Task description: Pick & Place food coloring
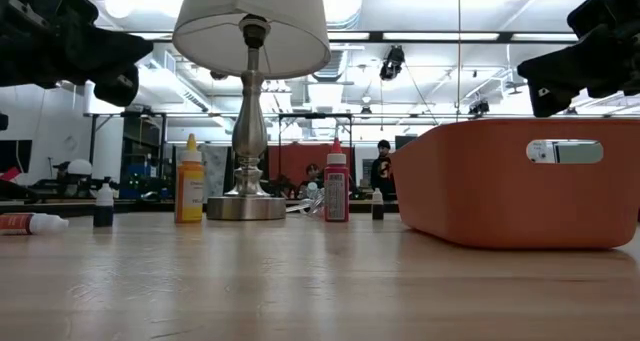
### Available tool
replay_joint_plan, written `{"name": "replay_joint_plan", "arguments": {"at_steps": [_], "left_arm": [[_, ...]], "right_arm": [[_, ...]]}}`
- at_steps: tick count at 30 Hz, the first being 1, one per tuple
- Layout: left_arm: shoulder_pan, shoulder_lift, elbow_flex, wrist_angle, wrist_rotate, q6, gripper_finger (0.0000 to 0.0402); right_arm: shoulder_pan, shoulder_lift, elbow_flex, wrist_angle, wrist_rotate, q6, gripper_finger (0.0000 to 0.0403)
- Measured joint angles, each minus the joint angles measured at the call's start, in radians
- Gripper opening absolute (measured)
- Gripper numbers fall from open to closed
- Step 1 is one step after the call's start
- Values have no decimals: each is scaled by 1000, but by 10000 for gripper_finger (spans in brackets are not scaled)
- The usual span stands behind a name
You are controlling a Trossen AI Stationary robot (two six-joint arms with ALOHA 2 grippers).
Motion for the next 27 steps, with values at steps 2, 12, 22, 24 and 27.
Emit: {"name": "replay_joint_plan", "arguments": {"at_steps": [2, 12, 22, 24, 27], "left_arm": [[0, 0, 0, 1, 0, -14, 0], [0, 0, 0, 7, 1, -179, 0], [0, 1, 2, 17, -3, -184, 0], [0, 3, 3, 17, -3, -176, 0], [0, 3, 4, 17, -4, -164, 0]], "right_arm": [[0, 0, 0, 0, 0, 1, 13], [0, 0, 0, 0, 0, 1, 13], [0, 0, 0, 0, 0, 1, 13], [0, 0, 0, 0, 0, 0, 13], [0, 0, 0, 0, 0, 1, 13]]}}
